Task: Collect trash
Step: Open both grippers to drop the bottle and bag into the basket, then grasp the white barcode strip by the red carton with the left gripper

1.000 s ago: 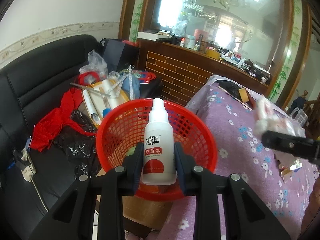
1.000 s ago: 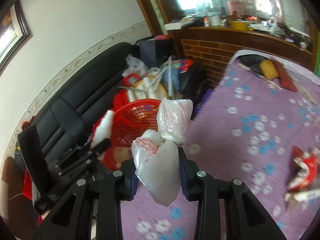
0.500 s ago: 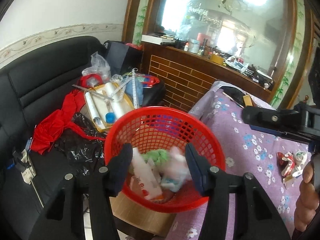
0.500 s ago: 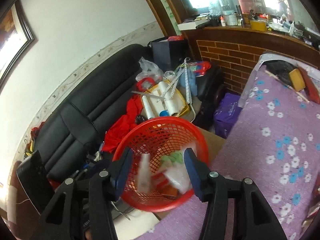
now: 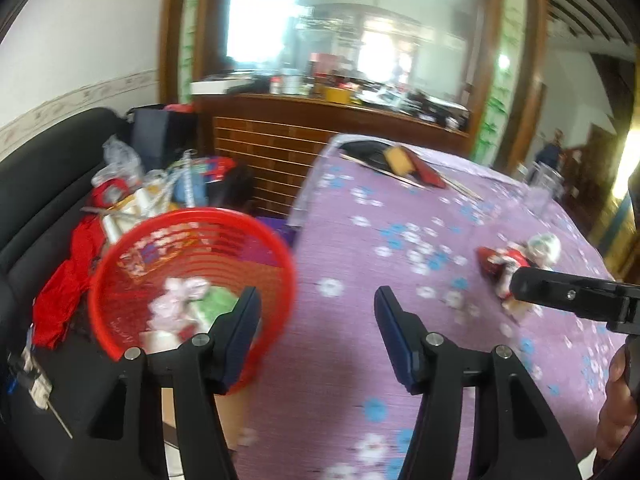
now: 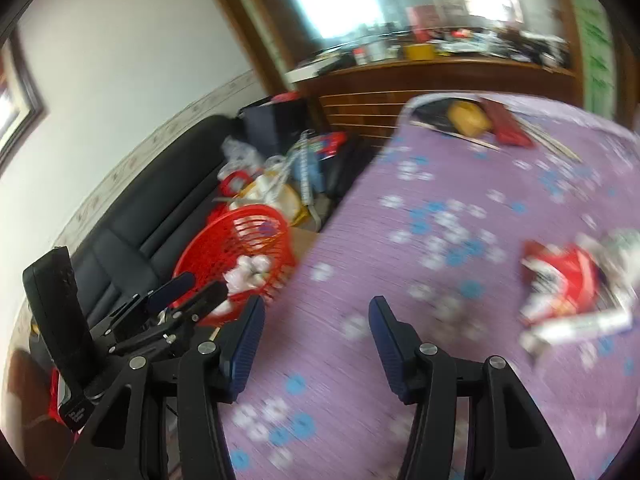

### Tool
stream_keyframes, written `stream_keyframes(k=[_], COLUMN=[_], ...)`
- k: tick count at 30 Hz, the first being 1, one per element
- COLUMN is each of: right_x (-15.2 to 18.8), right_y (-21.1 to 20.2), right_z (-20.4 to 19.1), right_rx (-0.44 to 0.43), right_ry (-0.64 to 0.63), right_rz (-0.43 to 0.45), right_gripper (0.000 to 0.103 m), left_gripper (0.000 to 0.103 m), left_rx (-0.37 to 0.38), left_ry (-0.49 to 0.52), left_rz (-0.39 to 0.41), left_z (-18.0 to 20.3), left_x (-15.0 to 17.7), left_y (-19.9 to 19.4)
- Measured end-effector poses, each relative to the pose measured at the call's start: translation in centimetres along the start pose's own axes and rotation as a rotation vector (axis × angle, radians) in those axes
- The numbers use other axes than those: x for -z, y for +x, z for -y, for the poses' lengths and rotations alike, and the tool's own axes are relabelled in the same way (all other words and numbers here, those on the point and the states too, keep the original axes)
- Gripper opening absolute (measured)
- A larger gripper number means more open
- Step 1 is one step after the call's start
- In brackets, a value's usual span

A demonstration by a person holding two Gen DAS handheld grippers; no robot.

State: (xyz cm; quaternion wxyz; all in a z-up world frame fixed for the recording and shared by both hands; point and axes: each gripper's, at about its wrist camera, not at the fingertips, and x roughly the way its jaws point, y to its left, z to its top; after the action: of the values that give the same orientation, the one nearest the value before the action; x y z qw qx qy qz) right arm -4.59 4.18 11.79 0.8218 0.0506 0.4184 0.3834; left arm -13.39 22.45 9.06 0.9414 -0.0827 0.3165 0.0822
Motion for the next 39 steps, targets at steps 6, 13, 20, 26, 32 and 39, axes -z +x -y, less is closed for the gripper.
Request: stream_keyframes(k=[6, 13, 20, 26, 32, 39], right_x=[3.5, 6.8, 8.2, 9.4, 10.2, 10.9], right_y=[-5.6, -10.4, -13.6, -15.3, -16.6, -17.4], right_z=[8.1, 16.1, 19.0, 20.5, 21.5, 22.6], right_rx=[0.133, 0.225, 0.231, 0.217, 0.216, 0.217], right_ry=[0.154, 0.343, 0.425, 0.472, 0.496, 0.518], right_rz=[0.056, 0.107, 0.179, 0.208, 0.228, 0.241], right_gripper=[0.063, 0.063, 0.063, 0.063, 0.063, 0.063], left_gripper=[0.058, 0.059, 0.059, 0.059, 0.056, 0.028], left_rx=[0.060, 0.144, 0.232, 0.261, 0.210, 0.212], left_ry=[0.131, 0.292, 0.476, 0.652, 0.723, 0.764], left_rz=[-0.028, -0.064, -0.087, -0.137, -0.204, -0.254], left_z=[6.0, 13.6, 20.3, 25.5, 28.0, 29.7], left_x=[0.6, 1.3, 1.2, 0.9, 0.8, 1.8], left_y=[0.7, 1.7, 2.5, 5.3, 9.3, 11.5])
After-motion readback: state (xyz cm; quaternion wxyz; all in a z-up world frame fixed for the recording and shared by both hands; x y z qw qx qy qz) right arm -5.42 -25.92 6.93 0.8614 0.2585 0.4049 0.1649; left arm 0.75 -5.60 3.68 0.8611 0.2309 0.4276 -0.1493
